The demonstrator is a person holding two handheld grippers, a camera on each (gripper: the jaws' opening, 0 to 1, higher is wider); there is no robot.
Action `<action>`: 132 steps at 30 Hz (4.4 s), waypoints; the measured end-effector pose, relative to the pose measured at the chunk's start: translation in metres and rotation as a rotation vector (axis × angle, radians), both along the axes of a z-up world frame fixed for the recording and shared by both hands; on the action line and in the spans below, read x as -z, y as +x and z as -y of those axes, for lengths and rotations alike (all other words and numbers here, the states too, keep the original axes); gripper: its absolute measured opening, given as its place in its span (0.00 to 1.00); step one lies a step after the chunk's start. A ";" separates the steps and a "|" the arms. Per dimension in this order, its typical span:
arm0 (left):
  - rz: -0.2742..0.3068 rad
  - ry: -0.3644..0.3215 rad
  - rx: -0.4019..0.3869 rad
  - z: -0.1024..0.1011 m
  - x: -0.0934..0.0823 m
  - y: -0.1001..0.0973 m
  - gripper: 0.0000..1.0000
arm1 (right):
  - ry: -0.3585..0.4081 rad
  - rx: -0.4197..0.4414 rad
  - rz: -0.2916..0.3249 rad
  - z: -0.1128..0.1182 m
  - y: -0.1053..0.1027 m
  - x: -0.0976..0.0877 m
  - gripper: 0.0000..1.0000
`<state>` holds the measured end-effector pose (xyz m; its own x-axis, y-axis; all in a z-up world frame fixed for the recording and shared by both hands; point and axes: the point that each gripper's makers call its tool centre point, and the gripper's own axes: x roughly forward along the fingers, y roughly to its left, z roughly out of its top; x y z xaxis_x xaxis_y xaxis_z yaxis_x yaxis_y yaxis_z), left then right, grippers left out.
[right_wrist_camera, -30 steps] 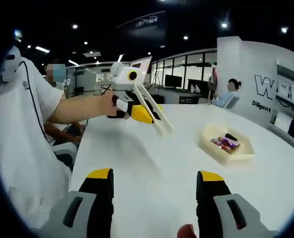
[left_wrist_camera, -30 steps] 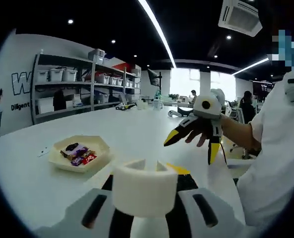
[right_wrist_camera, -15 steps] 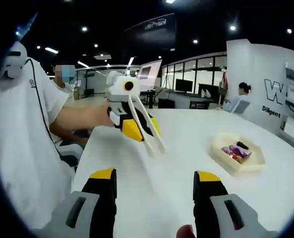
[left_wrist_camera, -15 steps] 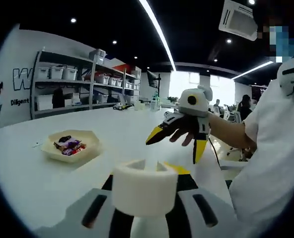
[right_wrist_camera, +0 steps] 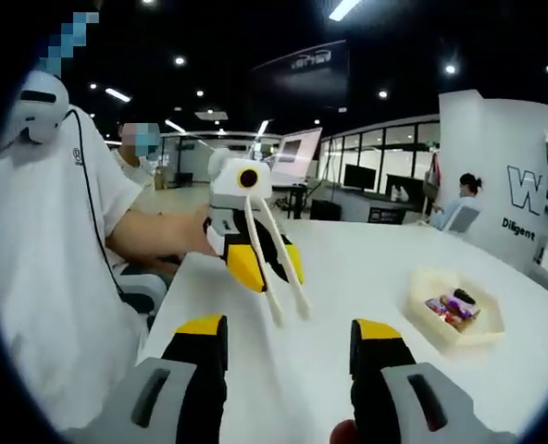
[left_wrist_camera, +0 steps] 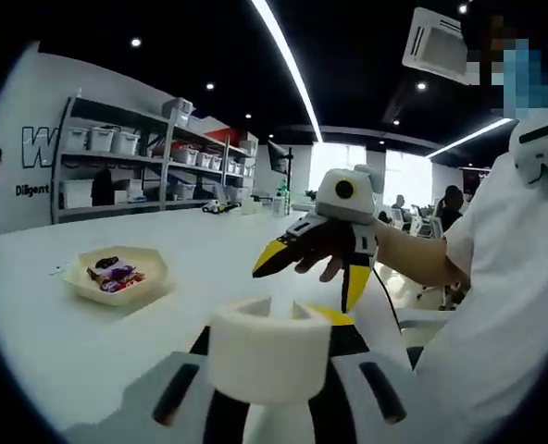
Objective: Place the target food into the container with the food tongs after gripping and lifting it, then release it inside without dropping or visibly crushing the food.
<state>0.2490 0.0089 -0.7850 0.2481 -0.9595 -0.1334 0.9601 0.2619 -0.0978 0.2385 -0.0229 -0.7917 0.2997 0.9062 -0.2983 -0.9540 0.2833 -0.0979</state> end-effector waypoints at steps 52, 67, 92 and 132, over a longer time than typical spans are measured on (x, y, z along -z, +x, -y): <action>-0.081 -0.198 0.130 0.021 -0.015 -0.030 0.17 | 0.173 -0.228 0.006 -0.015 -0.028 -0.013 0.16; -0.071 -0.197 0.149 0.024 -0.014 -0.033 0.18 | 0.200 -0.221 -0.008 -0.012 -0.029 -0.014 0.12; -0.044 -0.190 0.113 0.009 -0.018 -0.029 0.21 | 0.231 -0.199 -0.036 -0.003 -0.030 -0.015 0.12; -0.052 -0.142 0.113 -0.019 -0.002 -0.031 0.17 | 0.158 -0.173 -0.052 0.020 -0.034 -0.003 0.13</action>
<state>0.2185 0.0283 -0.7830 0.1344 -0.9909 -0.0042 0.9753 0.1330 -0.1765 0.2049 -0.0429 -0.7889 0.1233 0.9794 -0.1598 -0.9924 0.1226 -0.0145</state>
